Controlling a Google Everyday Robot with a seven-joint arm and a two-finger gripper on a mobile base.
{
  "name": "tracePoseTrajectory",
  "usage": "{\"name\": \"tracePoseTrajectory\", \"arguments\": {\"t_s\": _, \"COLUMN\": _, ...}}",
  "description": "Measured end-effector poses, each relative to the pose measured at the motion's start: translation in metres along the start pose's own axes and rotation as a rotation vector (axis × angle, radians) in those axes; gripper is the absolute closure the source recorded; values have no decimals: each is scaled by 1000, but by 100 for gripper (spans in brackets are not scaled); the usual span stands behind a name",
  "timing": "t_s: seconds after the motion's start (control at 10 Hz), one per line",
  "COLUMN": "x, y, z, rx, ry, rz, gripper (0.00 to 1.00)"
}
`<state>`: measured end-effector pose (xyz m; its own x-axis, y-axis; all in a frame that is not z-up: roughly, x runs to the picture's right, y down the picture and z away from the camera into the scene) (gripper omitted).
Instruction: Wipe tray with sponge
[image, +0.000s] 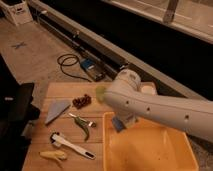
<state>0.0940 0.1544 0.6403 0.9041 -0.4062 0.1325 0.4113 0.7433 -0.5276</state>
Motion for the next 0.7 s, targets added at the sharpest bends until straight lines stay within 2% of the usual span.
{"name": "tracePoseTrajectory", "arguments": {"t_s": 0.3, "x": -8, "y": 56, "z": 40, "rx": -36, "ry": -84, "rz": 199, "gripper": 100}}
{"name": "tracePoseTrajectory", "arguments": {"t_s": 0.5, "x": -8, "y": 76, "z": 60, "rx": -27, "ry": -128, "rz": 342, "gripper": 100}}
{"name": "tracePoseTrajectory", "arguments": {"t_s": 0.6, "x": -9, "y": 79, "z": 63, "rx": -24, "ry": -138, "rz": 370, "gripper": 100}}
{"name": "tracePoseTrajectory", "arguments": {"t_s": 0.7, "x": -9, "y": 78, "z": 63, "rx": -24, "ry": -138, "rz": 368, "gripper": 100}}
